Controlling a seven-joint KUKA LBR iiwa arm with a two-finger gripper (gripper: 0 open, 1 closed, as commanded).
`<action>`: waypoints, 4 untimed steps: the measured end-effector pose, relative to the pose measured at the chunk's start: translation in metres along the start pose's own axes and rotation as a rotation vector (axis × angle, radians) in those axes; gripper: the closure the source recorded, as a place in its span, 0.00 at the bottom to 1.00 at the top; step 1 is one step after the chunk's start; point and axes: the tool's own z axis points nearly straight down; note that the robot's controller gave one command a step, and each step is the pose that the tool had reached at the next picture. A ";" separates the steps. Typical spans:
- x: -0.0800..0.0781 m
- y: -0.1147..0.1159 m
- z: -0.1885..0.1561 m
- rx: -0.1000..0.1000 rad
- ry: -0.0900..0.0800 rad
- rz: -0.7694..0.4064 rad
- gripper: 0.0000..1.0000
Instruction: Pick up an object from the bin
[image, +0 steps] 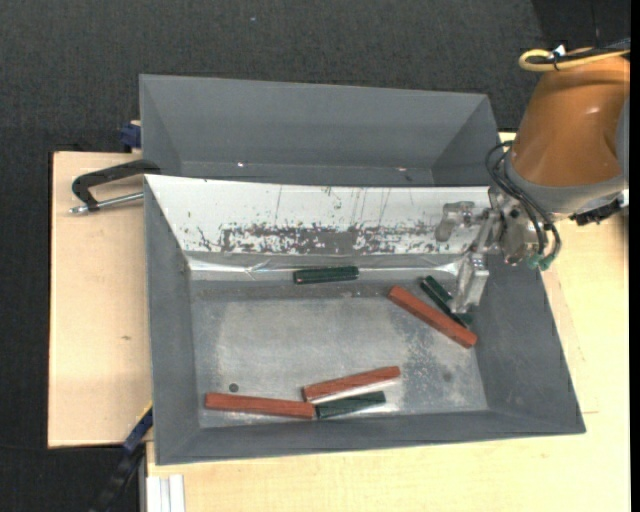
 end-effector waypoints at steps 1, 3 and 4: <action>0.001 0.000 0.002 0.000 -0.001 0.000 0.00; 0.016 -0.007 0.088 0.001 -0.002 0.025 0.00; 0.006 0.000 0.143 -0.001 0.004 -0.026 1.00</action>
Offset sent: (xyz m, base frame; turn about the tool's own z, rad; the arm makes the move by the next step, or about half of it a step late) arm 0.0031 -0.0248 -0.0297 0.0489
